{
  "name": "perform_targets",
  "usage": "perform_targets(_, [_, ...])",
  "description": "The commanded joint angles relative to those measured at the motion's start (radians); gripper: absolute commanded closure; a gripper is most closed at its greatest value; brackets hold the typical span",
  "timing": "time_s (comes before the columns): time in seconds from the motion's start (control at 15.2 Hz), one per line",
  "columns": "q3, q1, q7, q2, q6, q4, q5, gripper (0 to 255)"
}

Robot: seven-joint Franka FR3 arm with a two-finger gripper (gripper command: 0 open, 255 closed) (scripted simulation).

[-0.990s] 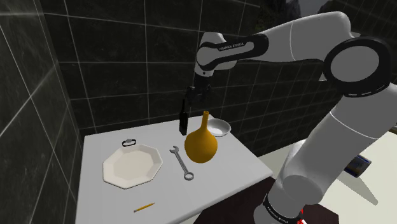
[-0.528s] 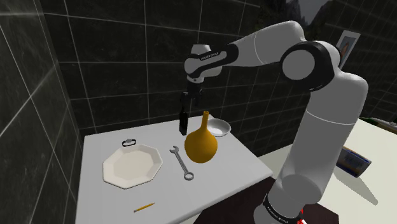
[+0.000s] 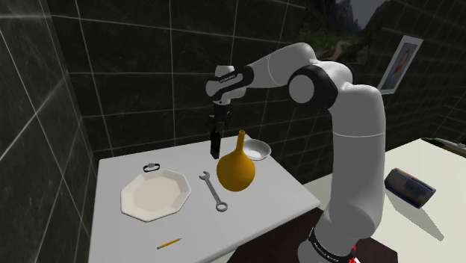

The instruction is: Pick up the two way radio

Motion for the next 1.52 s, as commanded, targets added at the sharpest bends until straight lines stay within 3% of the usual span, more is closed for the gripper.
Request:
perform_targets(0.0, [0.000, -0.004, -0.004, 0.018, 0.017, -0.001, 0.003, 0])
perform_targets(0.46, [0.005, -0.006, -0.011, 0.052, 0.078, -0.029, 0.013, 0])
perform_targets(0.53, [0.005, -0.005, -0.010, 0.052, 0.078, -0.029, 0.013, 255])
perform_targets(1.12, [0.005, -0.006, -0.011, 0.052, 0.078, -0.029, 0.013, 255])
perform_targets(1.45, [0.001, -0.004, -0.005, 0.022, 0.024, -0.004, 0.004, 255])
